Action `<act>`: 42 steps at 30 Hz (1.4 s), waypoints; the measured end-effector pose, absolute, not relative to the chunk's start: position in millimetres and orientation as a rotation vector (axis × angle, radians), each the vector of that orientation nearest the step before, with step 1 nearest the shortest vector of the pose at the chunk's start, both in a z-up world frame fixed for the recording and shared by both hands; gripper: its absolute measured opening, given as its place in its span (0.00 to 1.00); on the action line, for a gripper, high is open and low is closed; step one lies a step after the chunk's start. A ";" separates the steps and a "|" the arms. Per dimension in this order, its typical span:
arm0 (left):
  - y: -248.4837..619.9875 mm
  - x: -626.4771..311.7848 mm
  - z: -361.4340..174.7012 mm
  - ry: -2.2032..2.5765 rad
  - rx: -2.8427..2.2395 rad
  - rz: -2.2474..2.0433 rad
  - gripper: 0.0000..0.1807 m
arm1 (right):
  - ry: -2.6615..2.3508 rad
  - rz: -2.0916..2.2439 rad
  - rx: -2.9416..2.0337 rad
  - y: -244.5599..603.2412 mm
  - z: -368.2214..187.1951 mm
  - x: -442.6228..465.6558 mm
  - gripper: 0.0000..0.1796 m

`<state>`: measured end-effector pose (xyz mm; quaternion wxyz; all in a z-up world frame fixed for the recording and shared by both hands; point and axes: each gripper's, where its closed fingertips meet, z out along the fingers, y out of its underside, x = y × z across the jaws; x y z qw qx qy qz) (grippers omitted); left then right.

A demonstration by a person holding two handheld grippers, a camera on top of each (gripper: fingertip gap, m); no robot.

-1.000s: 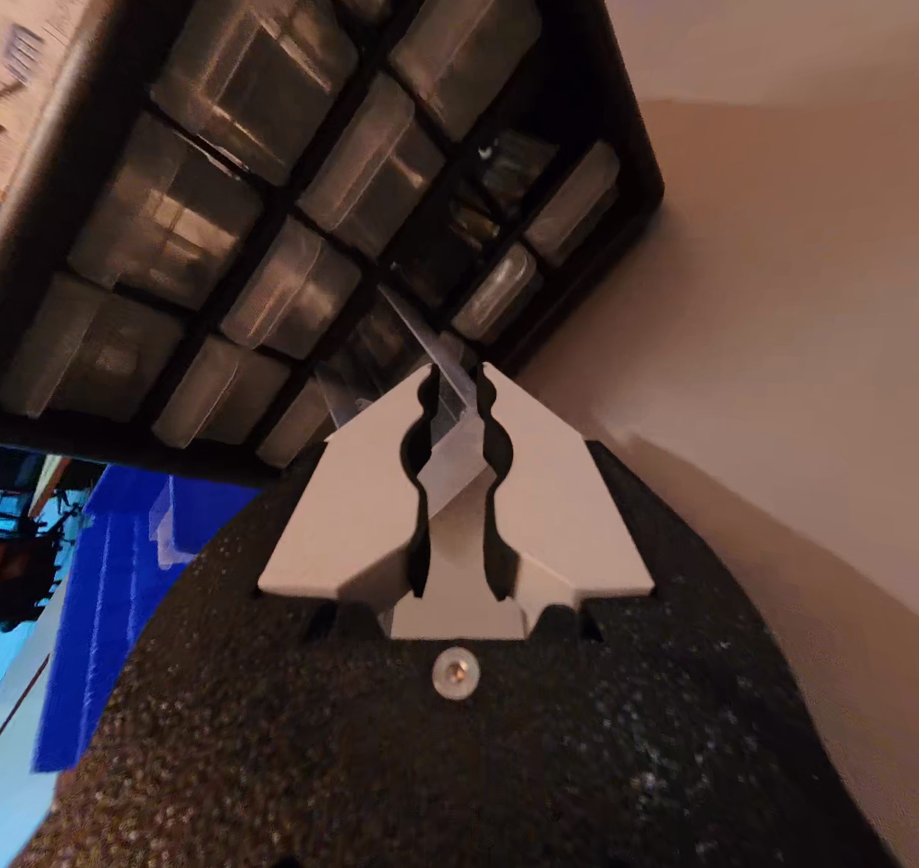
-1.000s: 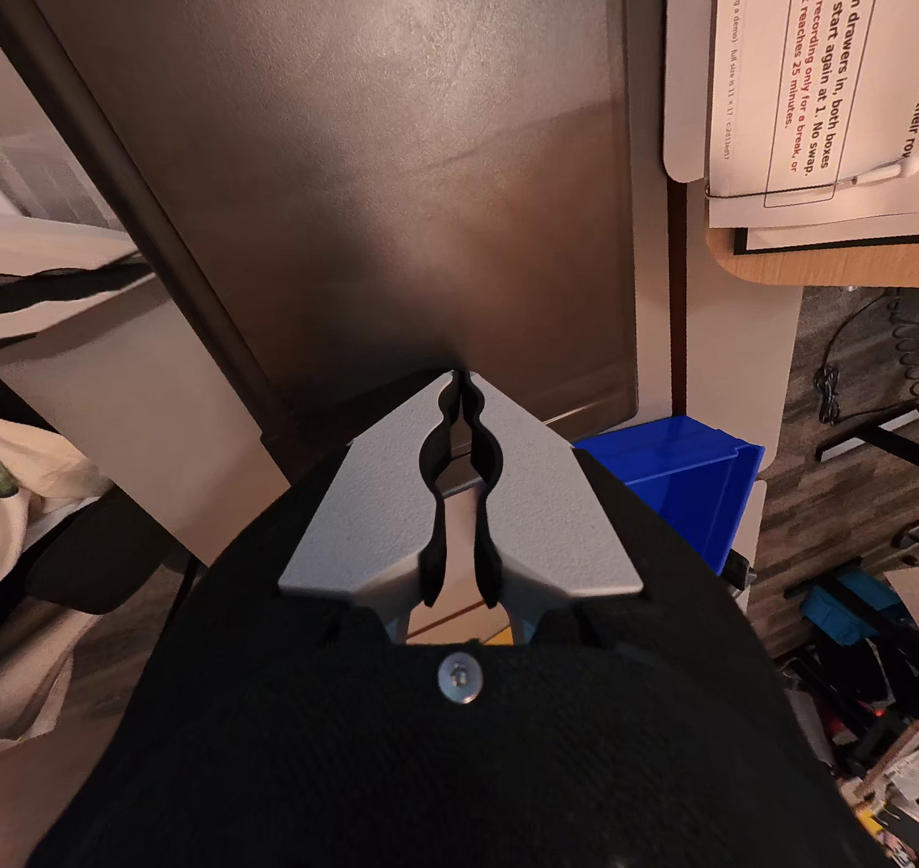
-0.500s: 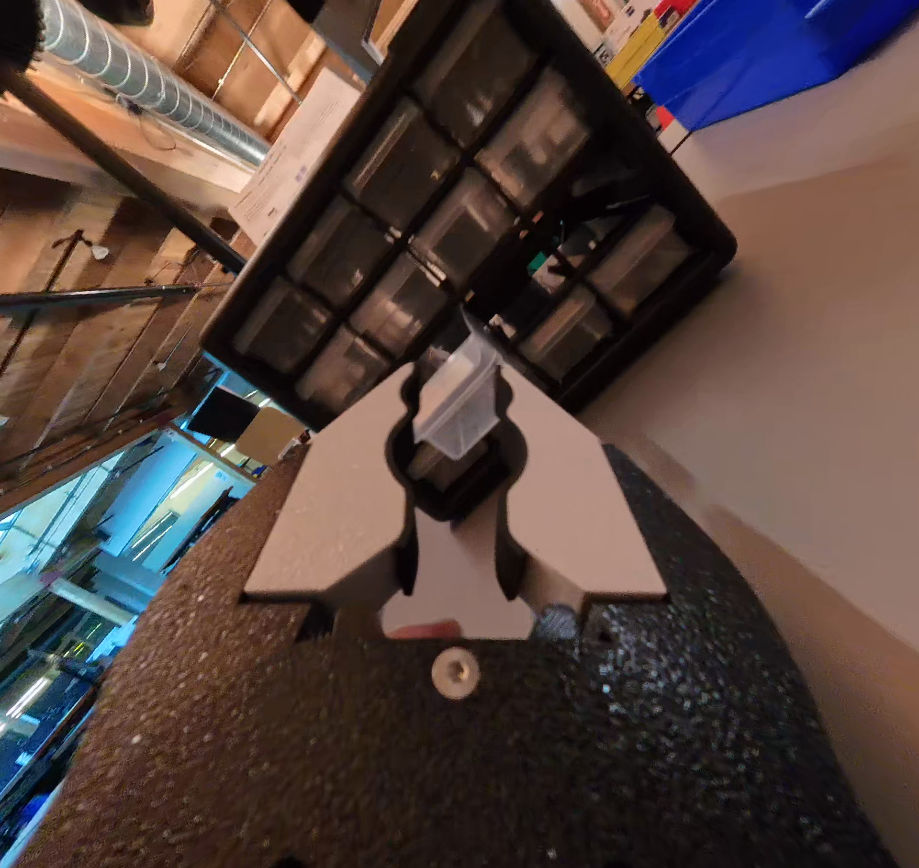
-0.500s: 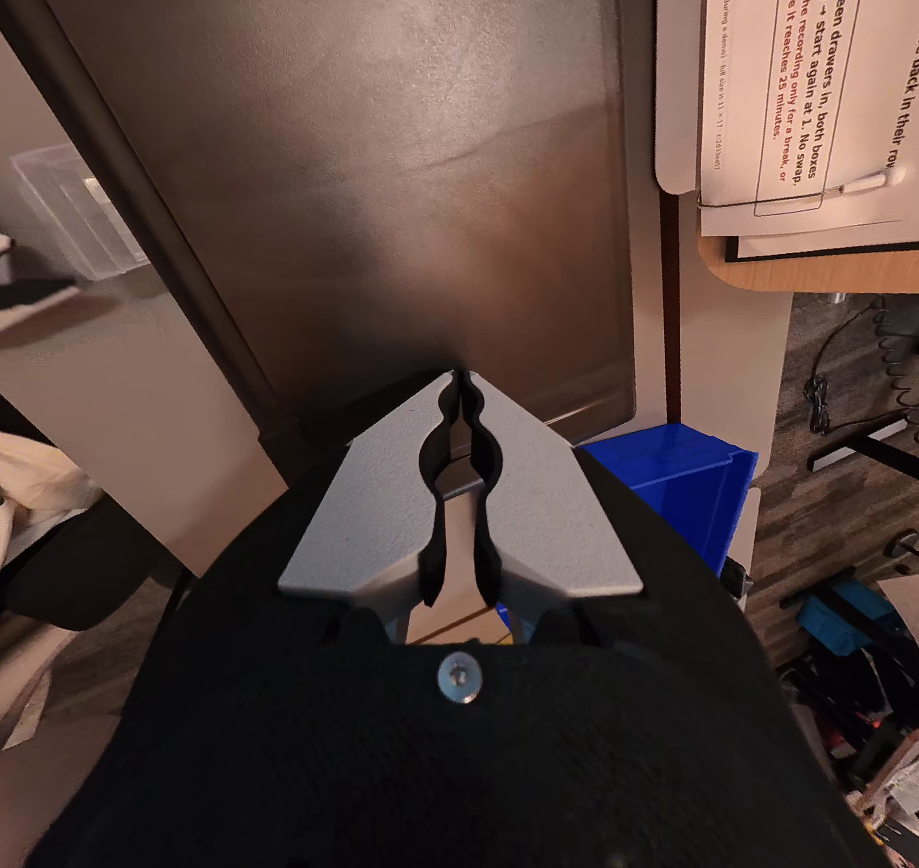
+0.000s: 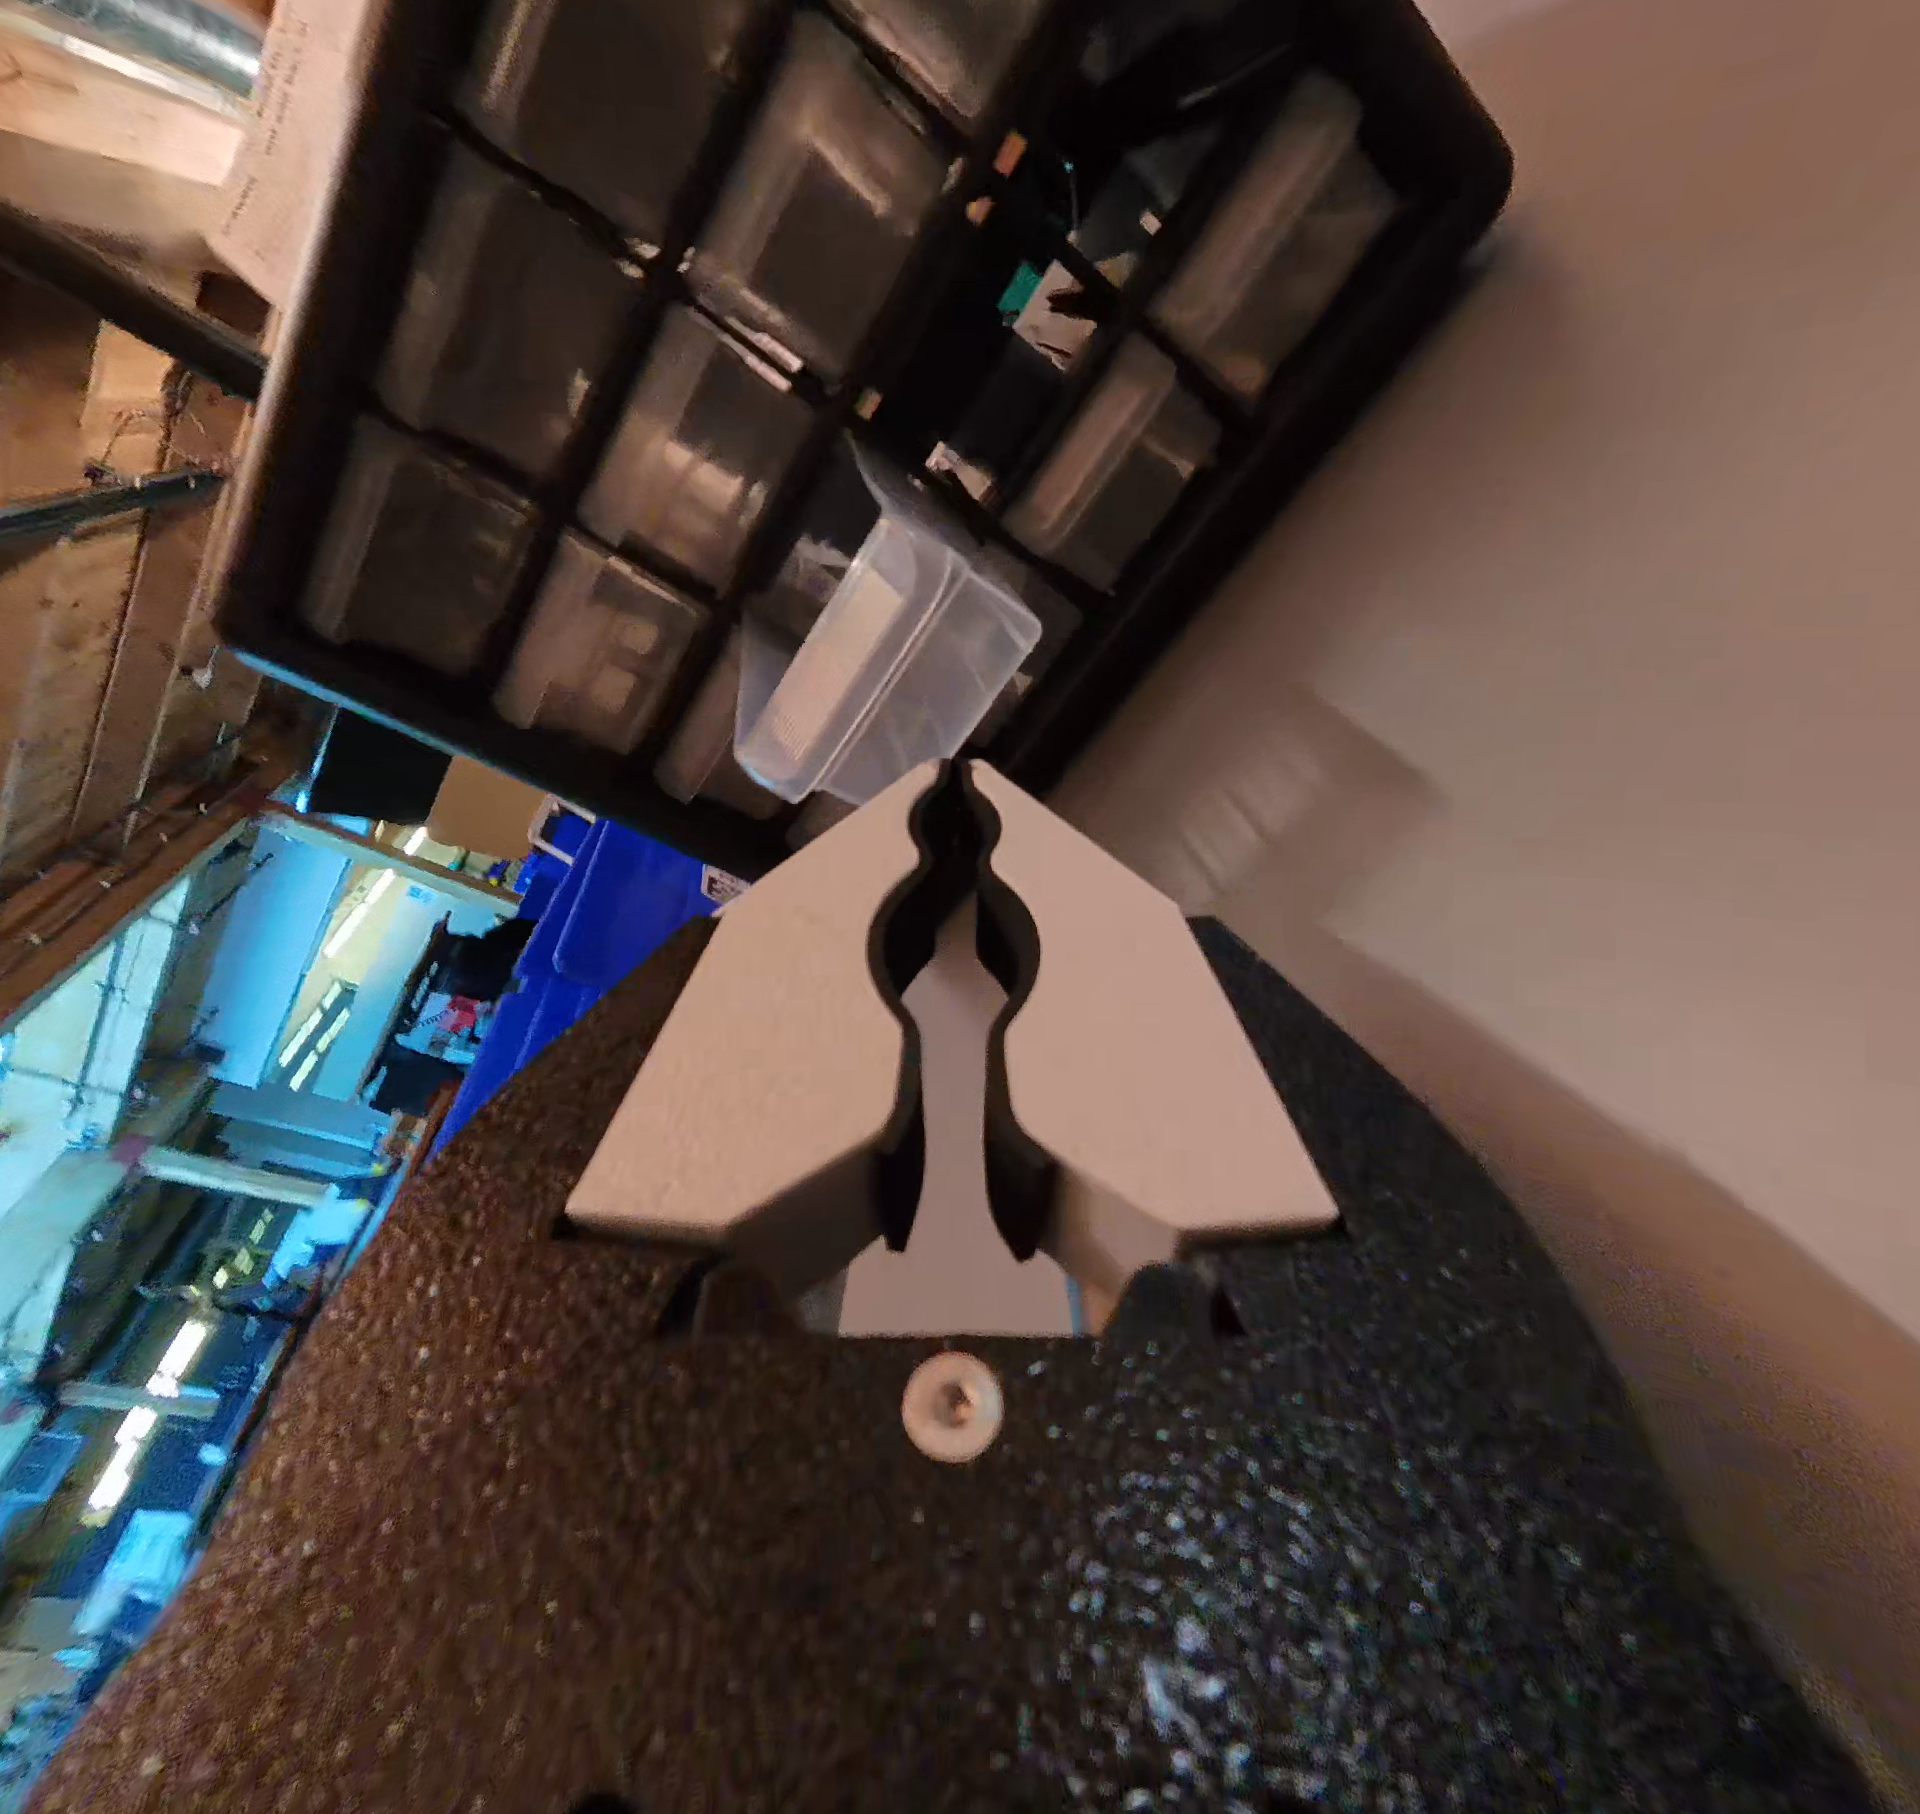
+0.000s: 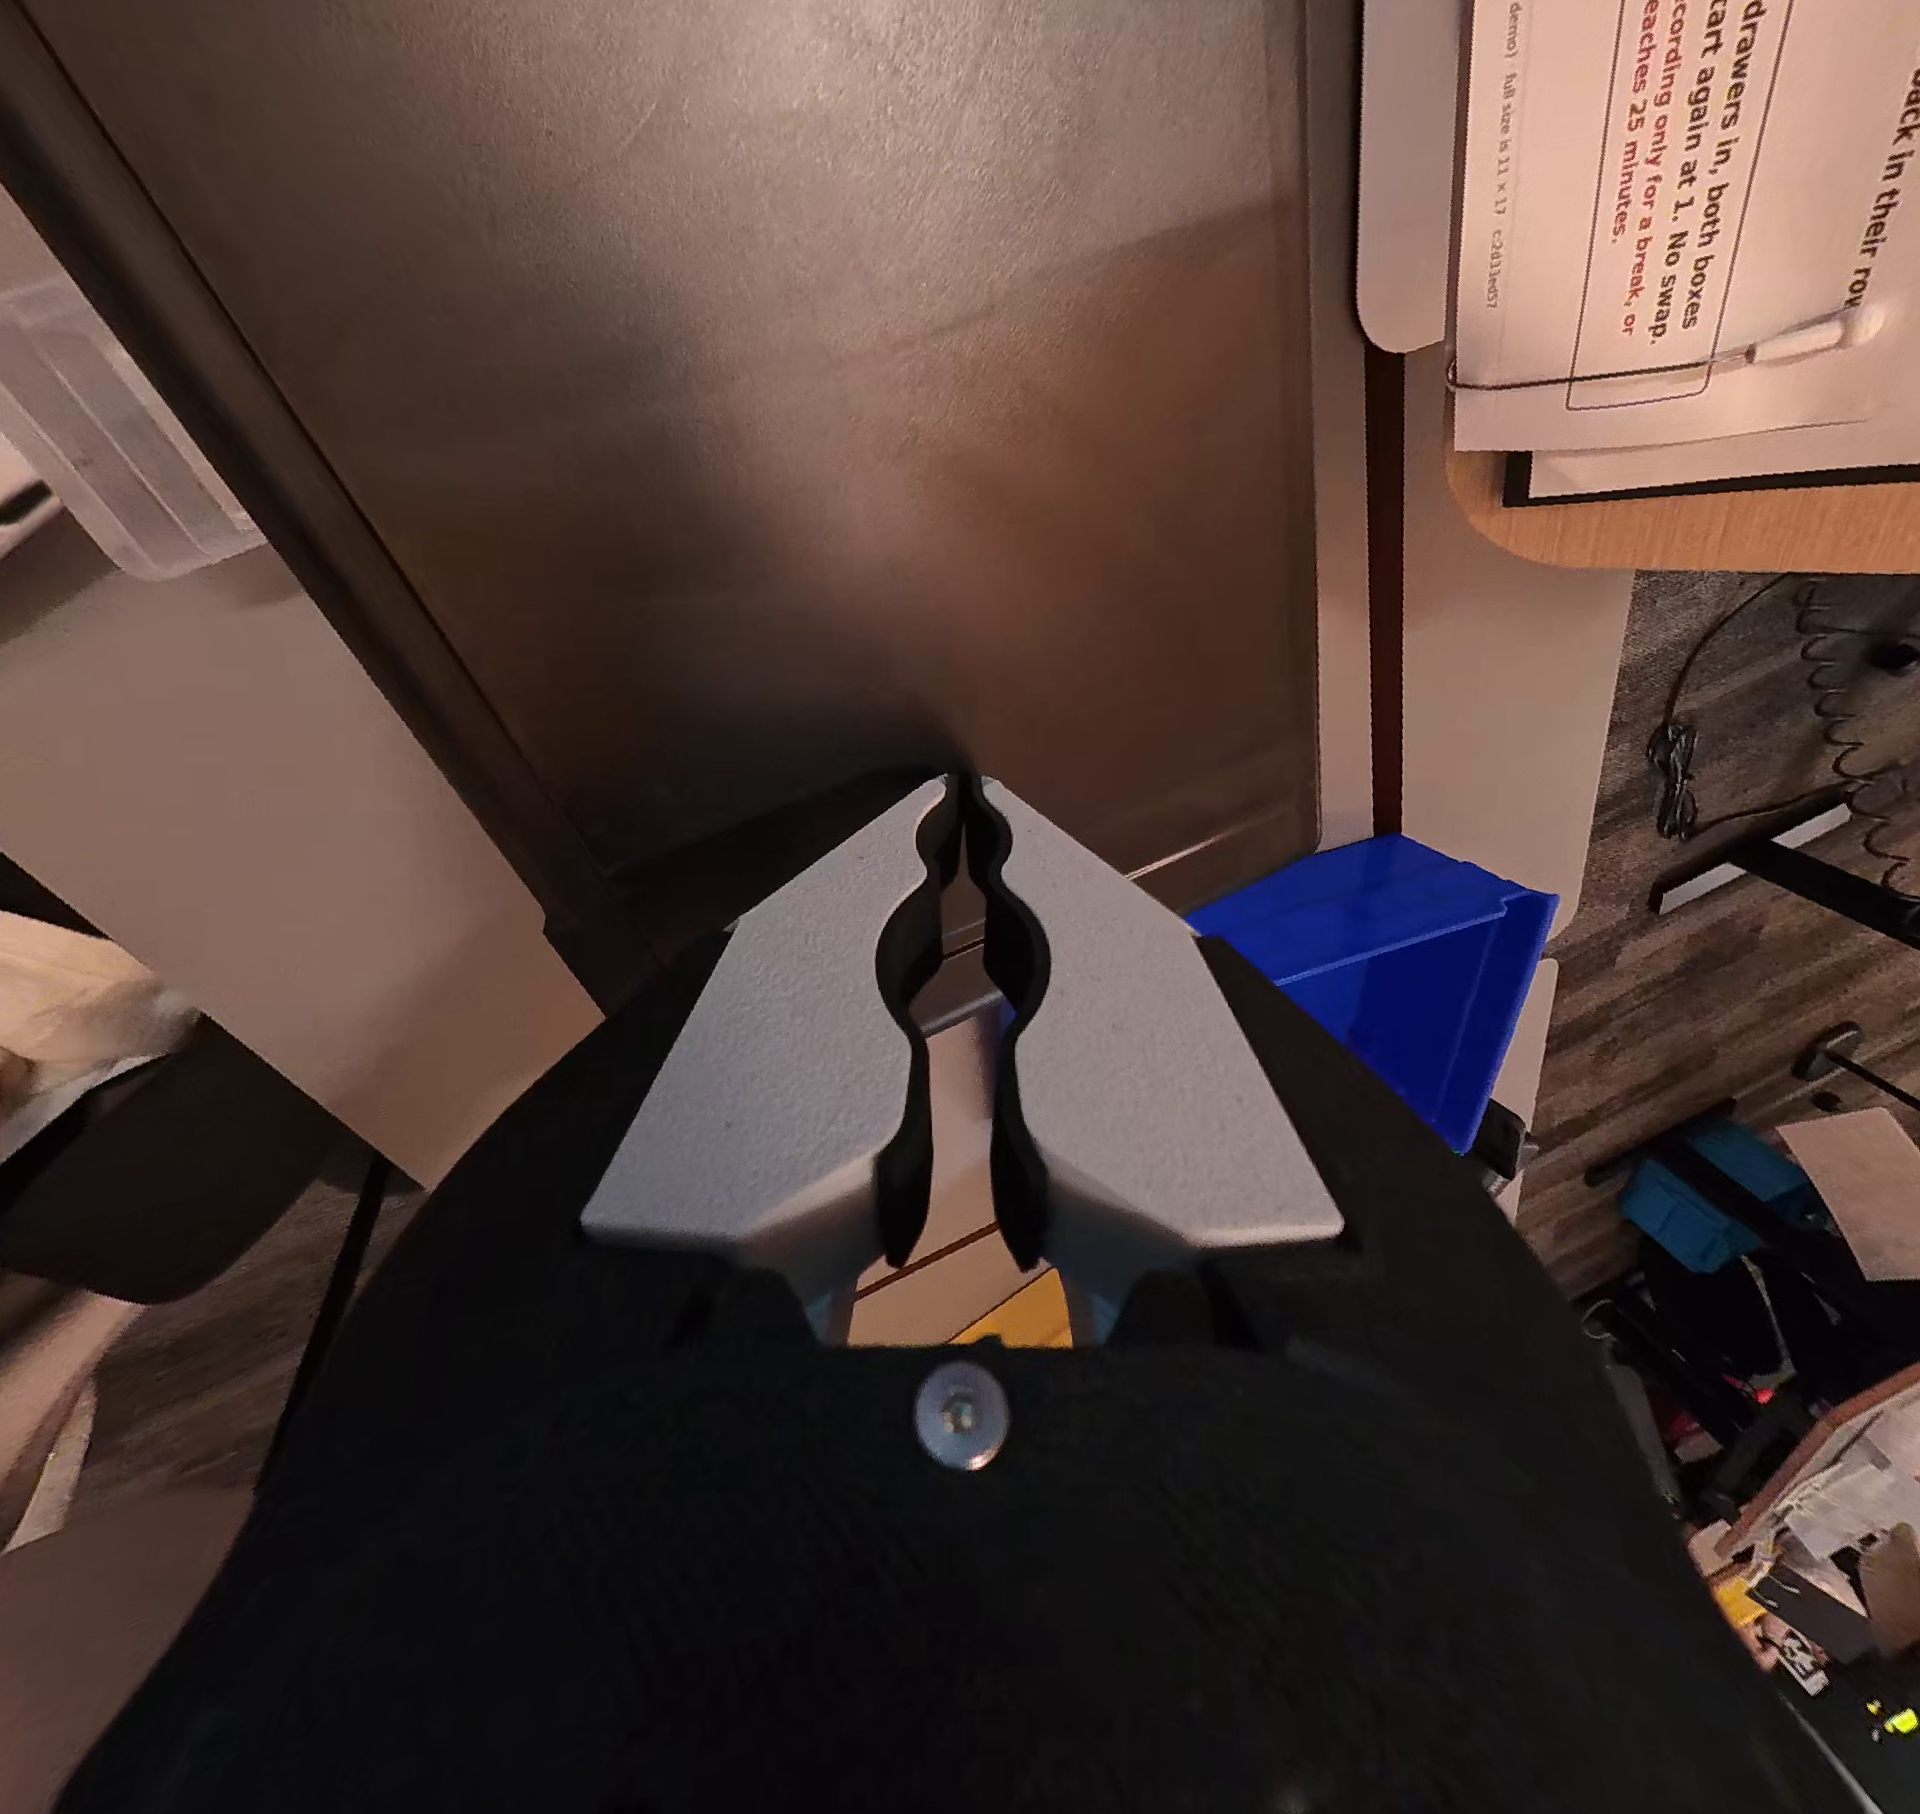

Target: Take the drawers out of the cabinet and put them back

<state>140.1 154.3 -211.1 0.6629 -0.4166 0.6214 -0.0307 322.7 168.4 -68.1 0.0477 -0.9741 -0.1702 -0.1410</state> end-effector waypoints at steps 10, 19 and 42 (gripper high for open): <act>172.1 164.5 -192.2 1.416 -0.696 0.081 0.00 | -0.490 -0.444 -2.973 168.6 -68.1 322.9 0.00; 198.5 204.4 -194.3 1.450 -0.674 0.109 0.00 | -0.457 -0.432 -2.984 168.6 -68.2 323.0 0.00; 235.6 147.0 -109.9 1.195 -0.802 -0.320 0.00 | -0.507 -0.441 -3.016 168.4 -68.4 323.0 0.00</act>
